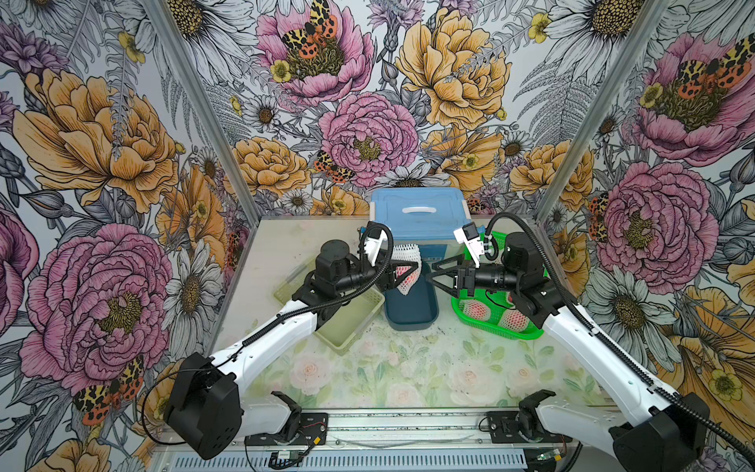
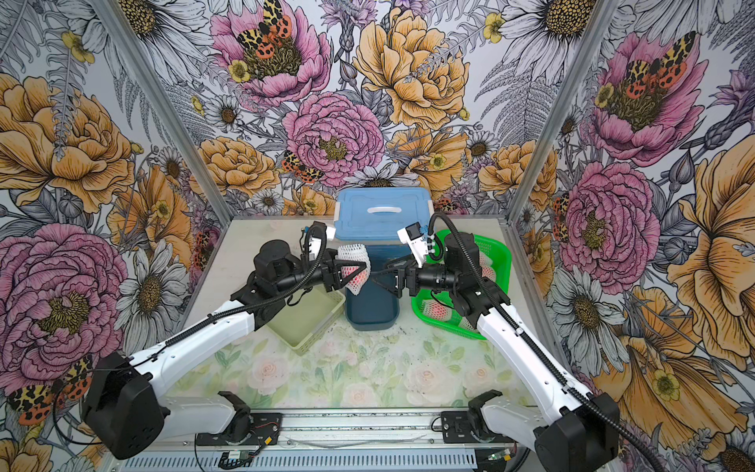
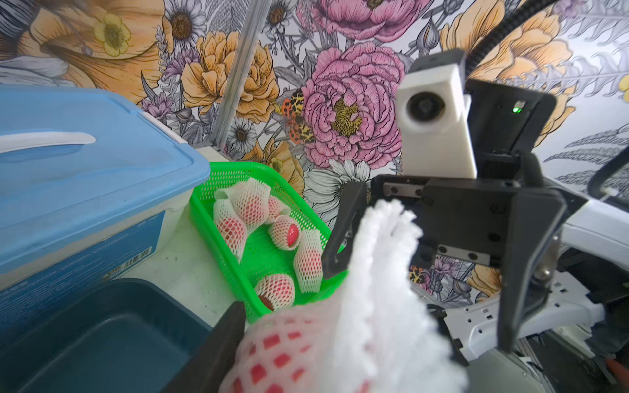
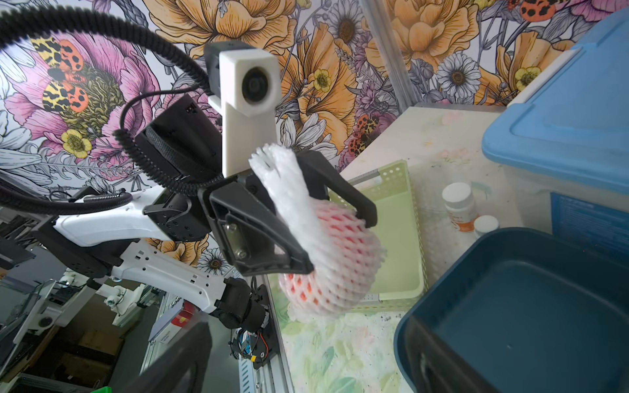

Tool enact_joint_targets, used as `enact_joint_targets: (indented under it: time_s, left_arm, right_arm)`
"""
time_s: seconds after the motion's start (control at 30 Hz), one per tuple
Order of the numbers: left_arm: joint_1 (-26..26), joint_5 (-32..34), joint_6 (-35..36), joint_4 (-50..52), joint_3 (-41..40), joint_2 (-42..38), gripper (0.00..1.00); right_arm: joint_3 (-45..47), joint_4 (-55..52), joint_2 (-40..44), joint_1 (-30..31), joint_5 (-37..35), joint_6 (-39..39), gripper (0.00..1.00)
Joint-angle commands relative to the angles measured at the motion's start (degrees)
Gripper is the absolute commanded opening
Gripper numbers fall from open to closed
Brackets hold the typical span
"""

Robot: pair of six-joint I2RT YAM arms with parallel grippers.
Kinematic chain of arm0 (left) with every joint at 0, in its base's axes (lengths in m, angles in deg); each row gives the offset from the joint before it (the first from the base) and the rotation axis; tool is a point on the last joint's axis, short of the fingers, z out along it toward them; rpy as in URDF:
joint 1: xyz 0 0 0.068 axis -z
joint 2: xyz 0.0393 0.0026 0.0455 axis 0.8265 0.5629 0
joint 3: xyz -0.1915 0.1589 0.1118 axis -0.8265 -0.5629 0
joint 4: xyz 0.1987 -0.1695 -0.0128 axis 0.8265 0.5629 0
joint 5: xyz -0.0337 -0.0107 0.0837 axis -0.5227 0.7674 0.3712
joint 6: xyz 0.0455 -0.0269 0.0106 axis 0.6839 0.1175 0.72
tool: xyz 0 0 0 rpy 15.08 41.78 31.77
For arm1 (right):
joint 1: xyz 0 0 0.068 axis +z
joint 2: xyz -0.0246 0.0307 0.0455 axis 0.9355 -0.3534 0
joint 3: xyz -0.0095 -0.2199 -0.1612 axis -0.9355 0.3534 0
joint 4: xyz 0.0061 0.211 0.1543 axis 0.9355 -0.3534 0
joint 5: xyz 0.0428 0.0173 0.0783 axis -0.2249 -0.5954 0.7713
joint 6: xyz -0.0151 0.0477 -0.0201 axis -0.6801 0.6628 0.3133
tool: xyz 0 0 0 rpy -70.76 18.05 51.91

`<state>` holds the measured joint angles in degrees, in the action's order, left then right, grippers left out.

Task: Remove foam nets from apples
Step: Remove the foam net from the apple.

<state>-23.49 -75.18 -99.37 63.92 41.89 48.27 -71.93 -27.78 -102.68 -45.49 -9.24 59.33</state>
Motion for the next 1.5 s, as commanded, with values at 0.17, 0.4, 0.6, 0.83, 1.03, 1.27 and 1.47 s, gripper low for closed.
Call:
enact_joint_targets:
  time_s: [0.17,0.4,0.6,0.83,1.03,1.27,1.47]
  left_arm:
    - [-5.0,2.9,-28.6,-41.0,-8.2,1.7,0.52]
    - [-6.3,-2.3,-41.3,-57.6,-9.2,8.5,0.53]
    - [-4.6,-3.5,-41.0,-57.5,-9.2,9.3,0.52]
    - [-3.8,-3.9,-39.9,-55.8,-9.2,9.6,0.52]
    - [-4.1,-4.9,-36.6,-51.1,-9.0,8.9,0.54]
    - [-5.4,-7.9,-27.0,-36.3,-7.0,4.7,0.88]
    - [-6.1,-8.5,-14.3,-16.4,-3.4,-1.5,0.99]
  right_arm:
    - [1.2,1.3,0.1,9.5,-16.4,-9.0,0.96]
    - [3.2,7.3,-0.4,16.5,-30.6,-12.9,0.91]
    - [1.9,11.7,-1.9,19.1,-35.2,-13.8,0.77]
    - [-1.1,11.2,-3.2,19.7,-37.3,-14.8,0.0]
    - [-1.9,10.4,-1.7,19.8,-35.8,-15.5,0.0]
    - [-2.8,4.6,0.3,19.2,-31.8,-17.8,0.0]
    - [-6.1,-2.9,0.5,14.3,-20.4,-17.8,0.0]
